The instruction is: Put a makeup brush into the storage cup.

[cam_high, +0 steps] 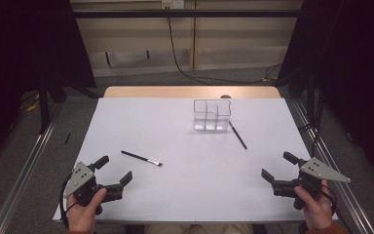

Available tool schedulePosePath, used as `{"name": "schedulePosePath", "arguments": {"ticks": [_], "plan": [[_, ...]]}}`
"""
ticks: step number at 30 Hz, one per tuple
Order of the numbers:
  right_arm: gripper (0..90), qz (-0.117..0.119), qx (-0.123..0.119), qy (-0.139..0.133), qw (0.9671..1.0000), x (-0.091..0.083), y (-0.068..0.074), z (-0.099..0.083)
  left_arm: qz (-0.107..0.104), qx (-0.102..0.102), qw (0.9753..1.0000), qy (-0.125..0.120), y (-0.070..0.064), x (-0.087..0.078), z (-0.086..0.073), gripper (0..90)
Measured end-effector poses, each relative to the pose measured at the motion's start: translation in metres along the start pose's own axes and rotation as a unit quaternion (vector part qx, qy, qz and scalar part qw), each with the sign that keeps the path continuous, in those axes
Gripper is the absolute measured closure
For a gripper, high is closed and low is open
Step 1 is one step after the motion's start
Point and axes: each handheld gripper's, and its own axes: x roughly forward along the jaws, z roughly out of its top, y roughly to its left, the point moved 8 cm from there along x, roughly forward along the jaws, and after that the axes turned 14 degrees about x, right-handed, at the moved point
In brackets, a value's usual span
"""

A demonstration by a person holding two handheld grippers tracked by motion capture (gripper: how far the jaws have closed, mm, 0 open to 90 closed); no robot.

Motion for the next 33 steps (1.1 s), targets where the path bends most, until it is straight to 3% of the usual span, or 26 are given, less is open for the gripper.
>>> {"name": "schedulePosePath", "arguments": {"ticks": [10,14,16,19,26,30,33], "plan": [[0.0,0.008,0.002,0.003,1.0,0.001,0.001,-0.001,-0.002,-0.005,1.0,0.006,0.001,0.0,-0.001,2.0],[0.0,0.017,0.016,0.009,0.9997,0.001,0.002,-0.003,0.007,-0.003,1.0,0.006,0.004,0.0,0.001,2.0],[0.0,0.016,0.011,0.006,0.9998,0.001,0.003,-0.002,0.006,-0.002,0.9999,0.008,0.004,-0.001,0.001,1.8],[0.0,0.019,0.008,0.011,0.9997,0.002,0.006,-0.003,-0.003,-0.009,0.9999,0.006,0.005,0.001,0.003,1.3],[0.0,0.021,-0.004,0.011,0.9997,0.001,0.009,-0.003,-0.036,0.01,0.9987,0.035,0.004,0.011,0.003,2.2],[0.0,0.022,-0.009,0.01,0.9997,0.001,0.011,-0.003,-0.043,0.013,0.9984,0.034,0.004,0.014,0.006,2.4],[0.0,0.022,-0.008,0.012,0.9997,0.002,0.011,-0.004,-0.061,0.017,0.9974,0.036,0.005,0.018,0.009,5.5]]}}
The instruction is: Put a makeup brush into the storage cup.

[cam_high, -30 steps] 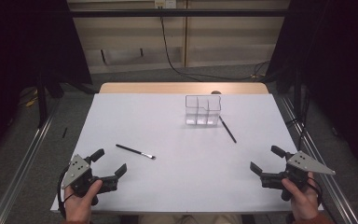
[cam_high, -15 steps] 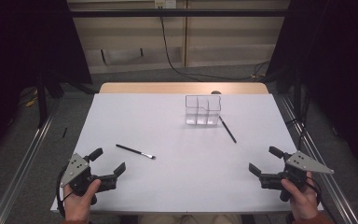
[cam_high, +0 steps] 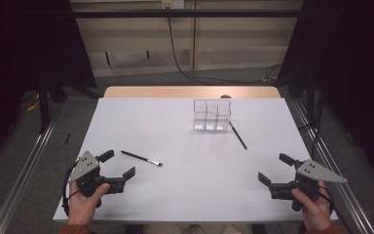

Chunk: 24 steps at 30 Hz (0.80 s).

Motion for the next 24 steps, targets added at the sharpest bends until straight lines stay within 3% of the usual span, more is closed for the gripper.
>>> {"name": "schedulePosePath", "arguments": {"ticks": [2,10,14,16,19,21,24], "plan": [[0.0,0.001,0.001,0.001,1.0,0.0,0.0,0.0,0.001,0.009,1.0,0.003,0.002,0.003,0.002,5.2],[0.0,0.006,0.003,0.006,1.0,0.002,0.0,-0.001,-0.005,0.01,0.9999,0.006,0.007,0.017,0.007,4.0],[0.0,0.007,0.001,0.007,1.0,0.002,0.0,-0.001,-0.02,0.005,0.9997,0.012,0.007,0.021,0.007,3.8],[0.0,0.008,0.001,0.008,0.9999,0.003,0.001,-0.001,-0.022,0.012,0.9996,0.014,0.007,0.024,0.009,3.8],[0.0,0.012,0.003,0.007,0.9999,0.003,0.002,-0.001,-0.024,0.004,0.9997,0.008,0.009,0.029,0.014,3.8],[0.0,0.014,-0.002,0.009,0.9999,0.004,0.003,-0.001,-0.025,0.015,0.9995,0.01,0.011,0.033,0.018,3.5],[0.0,0.017,-0.003,0.011,0.9998,0.005,0.004,-0.002,-0.03,0.014,0.9994,0.012,0.011,0.038,0.021,3.1]]}}
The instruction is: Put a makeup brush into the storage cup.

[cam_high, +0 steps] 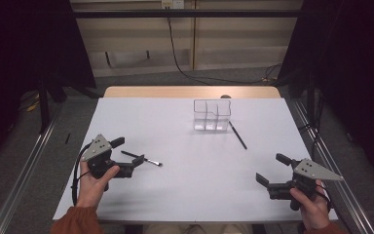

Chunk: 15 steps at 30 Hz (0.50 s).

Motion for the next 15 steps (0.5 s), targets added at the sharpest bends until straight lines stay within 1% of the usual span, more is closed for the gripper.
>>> {"name": "schedulePosePath", "arguments": {"ticks": [3,6,7,8,10,11,12,13,15], "plan": [[0.0,0.0,-0.001,0.0,1.0,0.0,-0.001,0.0,-0.007,0.01,0.9999,0.005,0.0,0.004,0.001,3.0],[0.0,-0.001,0.001,0.001,1.0,0.0,-0.002,0.0,-0.011,0.009,0.9999,0.003,0.002,0.008,0.003,3.0],[0.0,-0.001,0.001,0.001,1.0,0.0,-0.001,0.0,-0.009,0.009,0.9999,0.005,0.003,0.01,0.003,3.0],[0.0,-0.001,0.0,0.002,1.0,0.0,-0.001,0.0,-0.007,0.013,0.9999,0.008,0.005,0.01,0.004,3.0],[0.0,-0.001,-0.001,0.002,1.0,0.0,-0.001,0.0,-0.006,0.015,0.9998,0.009,0.007,0.011,0.005,2.9],[0.0,0.0,0.001,0.003,1.0,0.0,-0.001,-0.001,-0.008,0.017,0.9997,0.014,0.01,0.013,0.007,2.9],[0.0,-0.001,0.002,0.003,1.0,0.0,-0.001,-0.001,-0.008,0.017,0.9997,0.014,0.01,0.013,0.007,2.9],[0.0,0.0,0.001,0.003,1.0,0.0,-0.001,-0.001,-0.007,0.017,0.9998,0.012,0.013,0.015,0.009,2.9],[0.0,0.0,0.002,0.003,1.0,0.0,-0.001,-0.001,-0.01,0.008,0.9998,0.014,0.015,0.017,0.008,2.9]]}}
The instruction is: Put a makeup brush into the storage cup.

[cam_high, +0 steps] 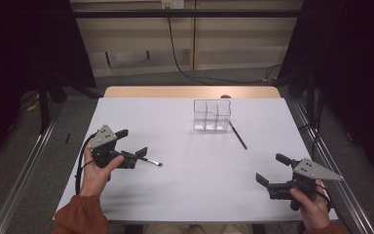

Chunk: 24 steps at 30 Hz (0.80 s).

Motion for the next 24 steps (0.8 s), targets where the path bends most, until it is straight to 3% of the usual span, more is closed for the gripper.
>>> {"name": "schedulePosePath", "arguments": {"ticks": [8,9,16,19,20,24], "plan": [[0.0,-0.001,0.0,0.002,1.0,0.0,0.0,-0.001,-0.016,0.01,0.9996,0.021,-0.002,0.013,-0.005,4.1],[0.0,0.0,0.001,0.002,1.0,0.0,0.0,0.0,-0.026,0.012,0.9989,0.038,0.001,0.014,-0.006,4.6],[0.0,0.002,-0.001,0.005,1.0,0.001,0.0,-0.001,-0.04,0.018,0.9965,0.071,0.007,0.019,-0.01,4.9],[0.0,0.001,0.0,0.005,1.0,0.001,0.0,-0.001,-0.046,0.021,0.9934,0.103,0.01,0.018,-0.018,4.4],[0.0,0.001,0.001,0.005,1.0,0.001,0.0,-0.001,-0.046,0.021,0.9934,0.103,0.01,0.018,-0.018,4.4],[0.0,0.002,0.002,0.005,1.0,0.001,0.0,-0.001,-0.06,0.021,0.9894,0.13,0.011,0.017,-0.024,4.4]]}}
